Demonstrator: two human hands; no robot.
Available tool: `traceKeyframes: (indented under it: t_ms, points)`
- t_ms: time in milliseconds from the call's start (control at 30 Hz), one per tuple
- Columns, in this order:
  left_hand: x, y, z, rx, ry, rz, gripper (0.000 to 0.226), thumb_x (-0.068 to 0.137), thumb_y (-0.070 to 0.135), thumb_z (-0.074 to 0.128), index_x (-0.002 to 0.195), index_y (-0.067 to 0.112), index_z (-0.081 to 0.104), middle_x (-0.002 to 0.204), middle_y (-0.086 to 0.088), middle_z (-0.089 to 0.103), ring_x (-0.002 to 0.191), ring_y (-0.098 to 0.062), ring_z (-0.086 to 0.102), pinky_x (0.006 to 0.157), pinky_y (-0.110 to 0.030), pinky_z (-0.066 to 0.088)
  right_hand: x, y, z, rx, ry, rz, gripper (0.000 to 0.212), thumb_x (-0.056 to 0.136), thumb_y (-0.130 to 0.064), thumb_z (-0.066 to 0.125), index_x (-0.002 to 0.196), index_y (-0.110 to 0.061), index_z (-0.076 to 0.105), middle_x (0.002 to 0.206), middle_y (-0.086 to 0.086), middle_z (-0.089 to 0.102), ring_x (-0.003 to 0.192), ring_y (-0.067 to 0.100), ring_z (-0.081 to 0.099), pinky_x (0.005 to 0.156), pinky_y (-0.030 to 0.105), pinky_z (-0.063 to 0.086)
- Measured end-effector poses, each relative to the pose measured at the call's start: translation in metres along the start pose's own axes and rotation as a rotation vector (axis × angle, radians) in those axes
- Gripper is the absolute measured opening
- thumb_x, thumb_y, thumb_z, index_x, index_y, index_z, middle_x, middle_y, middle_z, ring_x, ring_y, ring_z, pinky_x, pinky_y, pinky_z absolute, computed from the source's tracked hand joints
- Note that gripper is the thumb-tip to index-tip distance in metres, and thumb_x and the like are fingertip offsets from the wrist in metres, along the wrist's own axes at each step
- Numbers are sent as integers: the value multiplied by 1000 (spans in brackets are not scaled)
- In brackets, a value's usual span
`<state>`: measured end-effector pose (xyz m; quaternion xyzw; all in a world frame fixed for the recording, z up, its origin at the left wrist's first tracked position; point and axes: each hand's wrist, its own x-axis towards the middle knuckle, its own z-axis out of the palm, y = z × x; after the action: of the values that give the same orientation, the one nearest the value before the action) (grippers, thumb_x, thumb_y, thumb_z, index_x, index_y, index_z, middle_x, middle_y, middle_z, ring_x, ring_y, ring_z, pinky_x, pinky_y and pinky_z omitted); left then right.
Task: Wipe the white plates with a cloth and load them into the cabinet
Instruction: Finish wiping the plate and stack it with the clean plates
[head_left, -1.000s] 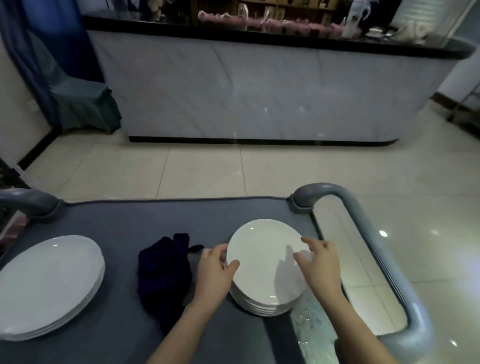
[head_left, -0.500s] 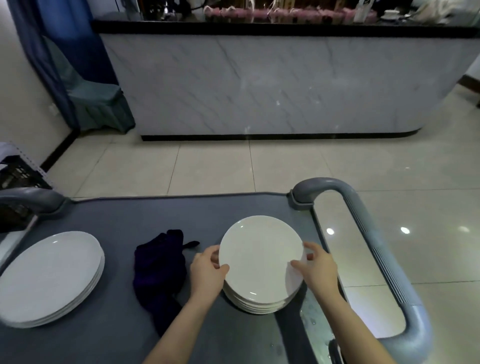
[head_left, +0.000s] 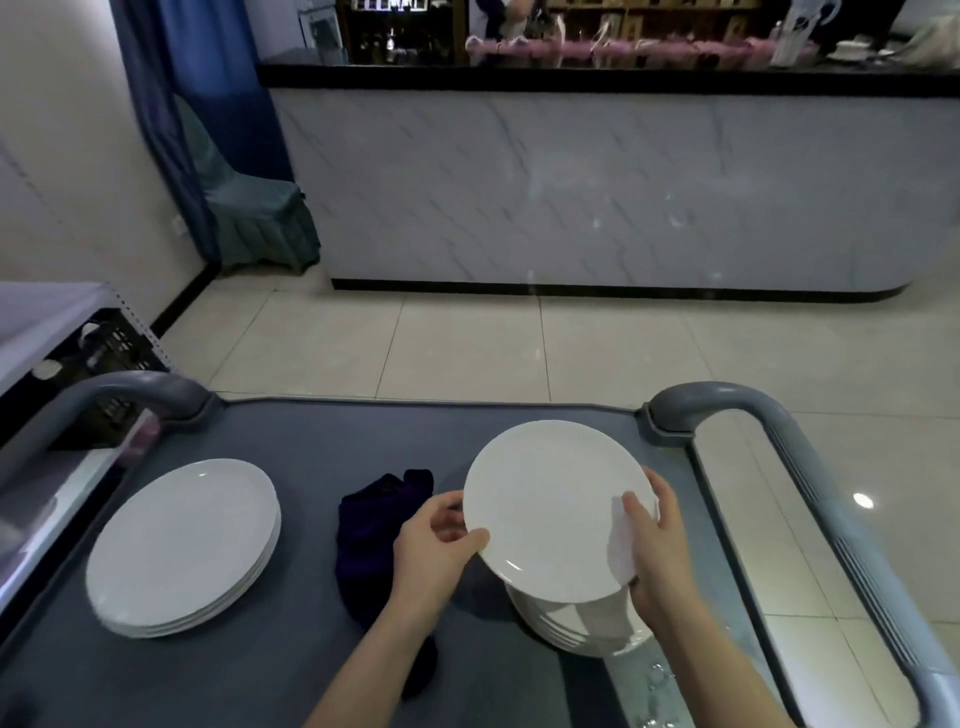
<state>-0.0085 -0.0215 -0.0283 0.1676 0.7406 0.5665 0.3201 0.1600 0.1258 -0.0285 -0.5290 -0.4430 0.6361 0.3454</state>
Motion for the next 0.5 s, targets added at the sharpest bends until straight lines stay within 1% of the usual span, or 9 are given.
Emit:
traceKeyframes:
  t_ms: [67,133,167,200,267,333,367,433,500]
  points:
    - [2,4,-12,-15,-31,26,38,75,9,79,105,31,70,89,6,72,81,-5,69,66,-15,52,-1,3,13,1,94,-18,25,103,-26,45,123,-37,54,122,0,57,111,25,56,97,45,48]
    - [9,7,-26,-23,-95,47,32,80,10,77,108,26,72,87,2,73,79,-8,70,68,-20,55,-2,3,20,0,147,-59,23,103,-25,43,116,-38,58,118,-2,60,106,20,56,91,36,44]
    - [13,8,-35,-9,-111,61,29,82,12,76,108,25,73,86,3,73,79,-9,70,69,-23,57,-2,2,22,-9,156,-69,24,103,-25,44,114,-38,60,117,-3,61,103,18,57,89,34,43]
    - [19,7,-43,31,-95,83,26,84,13,75,107,26,73,85,4,74,80,-9,70,71,-25,58,-2,2,23,-16,156,-73,24,102,-25,45,114,-37,62,117,-4,63,103,18,58,89,34,44]
    - [33,3,-60,174,16,147,25,85,14,74,105,29,72,87,7,72,83,-6,68,80,-28,57,-2,4,24,-36,147,-70,25,101,-25,46,117,-32,65,119,-2,64,108,23,59,91,37,46]
    - [51,-2,-74,306,77,202,32,84,16,75,114,24,69,101,7,68,93,-5,64,90,-32,54,-3,6,24,-58,150,-71,27,100,-26,47,120,-30,65,120,0,65,107,25,60,89,36,46]
    - [60,-4,-78,371,48,208,39,84,20,76,121,22,65,110,7,64,102,-7,60,96,-33,51,-5,8,25,-71,161,-68,27,100,-26,48,120,-30,66,119,-1,65,105,23,60,87,35,46]
    - [77,-8,-82,522,-85,205,54,83,30,76,133,23,56,126,9,53,119,-10,47,106,-31,40,-6,11,26,-82,184,-45,25,100,-27,49,118,-29,66,117,-3,65,97,17,60,82,32,44]
    - [90,-12,-81,626,-220,232,54,84,33,75,134,26,54,128,11,48,123,-10,41,107,-26,32,-8,14,28,-84,184,-18,22,101,-28,49,116,-30,64,114,-4,64,92,9,59,77,29,43]
